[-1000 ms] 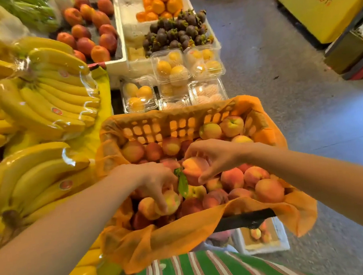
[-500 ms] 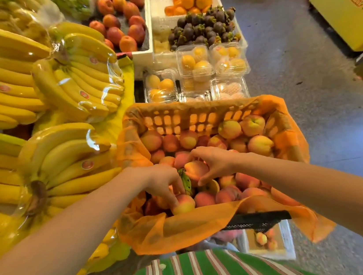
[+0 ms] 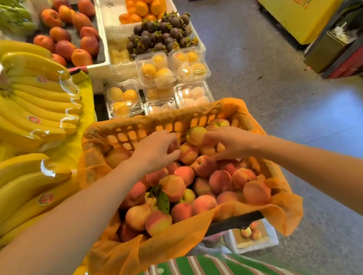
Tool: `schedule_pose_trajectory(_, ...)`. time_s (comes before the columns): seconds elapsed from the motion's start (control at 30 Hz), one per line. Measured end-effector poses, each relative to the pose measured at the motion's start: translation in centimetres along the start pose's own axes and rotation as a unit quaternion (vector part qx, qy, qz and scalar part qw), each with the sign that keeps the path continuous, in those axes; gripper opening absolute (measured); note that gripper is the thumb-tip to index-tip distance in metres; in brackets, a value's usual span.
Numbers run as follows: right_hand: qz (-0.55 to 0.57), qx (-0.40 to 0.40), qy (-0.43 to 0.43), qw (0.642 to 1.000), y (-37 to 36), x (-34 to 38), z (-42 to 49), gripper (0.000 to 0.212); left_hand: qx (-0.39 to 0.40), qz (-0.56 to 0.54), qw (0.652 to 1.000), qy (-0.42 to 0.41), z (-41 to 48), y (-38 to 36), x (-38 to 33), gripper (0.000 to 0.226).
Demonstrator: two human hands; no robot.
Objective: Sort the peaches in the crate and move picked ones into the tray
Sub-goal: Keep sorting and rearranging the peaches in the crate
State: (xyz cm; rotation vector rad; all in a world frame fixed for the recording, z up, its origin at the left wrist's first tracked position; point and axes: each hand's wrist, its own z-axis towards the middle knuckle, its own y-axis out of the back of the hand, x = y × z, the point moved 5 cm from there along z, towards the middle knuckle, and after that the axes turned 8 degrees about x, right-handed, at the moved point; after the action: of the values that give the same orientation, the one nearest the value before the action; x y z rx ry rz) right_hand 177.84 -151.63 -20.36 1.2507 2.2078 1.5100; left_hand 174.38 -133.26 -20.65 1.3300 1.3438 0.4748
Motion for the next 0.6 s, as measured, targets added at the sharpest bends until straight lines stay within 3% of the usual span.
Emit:
schedule_pose_trajectory(0.17, -0.107, 0.042, -0.077, 0.99, -0.4, -3.0, -2.4, 0.052, 0.033, 0.076, 0.996, -0.044, 4.6, -1.6, -2.6, 0.056)
schedule_pose_trajectory(0.3, -0.193, 0.072, -0.076, 0.976, -0.8, -2.8, -2.1, 0.058, 0.047, 0.139, 0.988, -0.048, 6.8, -2.6, -3.4, 0.068)
schedule_pose_trajectory(0.47, -0.261, 0.06, -0.065, 0.961, -0.5, -1.7, -1.5, 0.034, 0.024, 0.175, 0.984, -0.015, 7.9, -2.6, -4.2, 0.065)
schedule_pose_trajectory(0.53, -0.245, 0.029, -0.044, 0.968, -0.5, -1.2, -1.4, 0.05, 0.001, 0.18, 0.983, -0.017, 8.1, -2.5, -4.4, 0.055)
schedule_pose_trajectory(0.6, -0.22, -0.002, -0.053, 0.974, -0.9, -1.2, -1.7, 0.052, -0.016, 0.176, 0.984, -0.026, 8.1, -2.7, -4.5, 0.047)
